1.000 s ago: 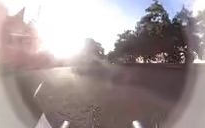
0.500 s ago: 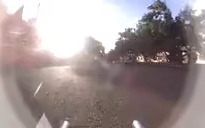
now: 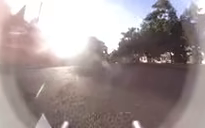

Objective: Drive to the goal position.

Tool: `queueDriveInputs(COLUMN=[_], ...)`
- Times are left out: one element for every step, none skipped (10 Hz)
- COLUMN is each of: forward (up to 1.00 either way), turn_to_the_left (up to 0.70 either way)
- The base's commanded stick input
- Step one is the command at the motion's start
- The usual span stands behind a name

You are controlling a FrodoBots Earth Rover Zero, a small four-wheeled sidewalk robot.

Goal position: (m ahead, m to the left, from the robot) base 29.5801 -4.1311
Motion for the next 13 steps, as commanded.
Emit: queueDriveInputs(forward=[0.67, 0.67, 0.67, 0.67, 0.67, 0.67, 0.67, 0.67, 0.67, 0.67, 0.67, 0.67, 0.67], turn_to_the_left=[0.02, 0.02, 0.02, 0.02, 0.02, 0.02, 0.02, 0.02, 0.02, 0.02, 0.02, 0.02, 0.02])
